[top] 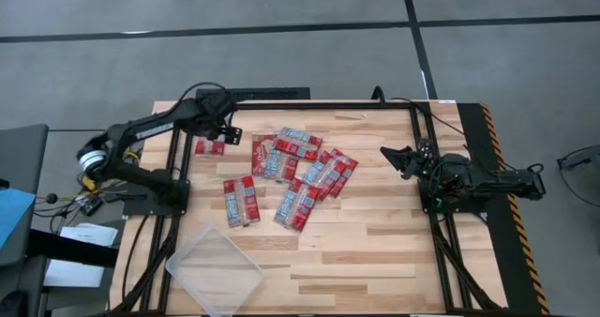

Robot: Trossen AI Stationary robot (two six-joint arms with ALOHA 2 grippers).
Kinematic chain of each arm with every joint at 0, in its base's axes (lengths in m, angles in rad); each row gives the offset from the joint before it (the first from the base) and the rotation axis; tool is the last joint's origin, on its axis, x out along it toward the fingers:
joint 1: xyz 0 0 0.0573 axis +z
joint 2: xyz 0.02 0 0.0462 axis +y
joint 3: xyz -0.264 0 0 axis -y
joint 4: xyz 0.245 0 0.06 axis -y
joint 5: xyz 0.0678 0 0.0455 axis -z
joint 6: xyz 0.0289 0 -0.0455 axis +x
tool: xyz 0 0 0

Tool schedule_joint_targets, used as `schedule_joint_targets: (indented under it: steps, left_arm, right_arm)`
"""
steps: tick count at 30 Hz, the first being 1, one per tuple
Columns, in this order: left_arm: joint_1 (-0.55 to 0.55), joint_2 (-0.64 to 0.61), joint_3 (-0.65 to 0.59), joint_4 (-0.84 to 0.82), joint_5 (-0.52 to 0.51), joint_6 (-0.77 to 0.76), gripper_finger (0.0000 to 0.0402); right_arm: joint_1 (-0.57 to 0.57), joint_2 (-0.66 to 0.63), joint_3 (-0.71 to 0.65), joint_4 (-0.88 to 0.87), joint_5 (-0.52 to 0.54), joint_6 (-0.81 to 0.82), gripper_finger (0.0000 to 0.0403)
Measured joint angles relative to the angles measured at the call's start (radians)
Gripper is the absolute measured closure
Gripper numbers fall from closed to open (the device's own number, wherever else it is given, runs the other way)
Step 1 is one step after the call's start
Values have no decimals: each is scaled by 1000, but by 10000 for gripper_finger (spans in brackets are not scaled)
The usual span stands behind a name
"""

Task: Sort popcorn bags into baskets
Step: Put the red popcorn bag into the transparent bin

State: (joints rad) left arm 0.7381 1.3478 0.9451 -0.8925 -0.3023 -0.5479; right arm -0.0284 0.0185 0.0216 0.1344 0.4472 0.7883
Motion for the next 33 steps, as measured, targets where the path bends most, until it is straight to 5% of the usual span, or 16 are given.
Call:
schedule_joint_targets:
  steps: [14, 24, 33]
  left_arm:
    - [248, 78, 0, -5, 83, 126, 74]
    - [252, 78, 0, 50, 59, 117, 82]
    - [236, 78, 0, 40, 92, 52, 148]
  right_arm:
    - [0, 0, 1, -5, 0, -2, 274]
    - [0, 0, 1, -30, 0, 4, 279]
    - [0, 0, 1, -33, -1, 8, 278]
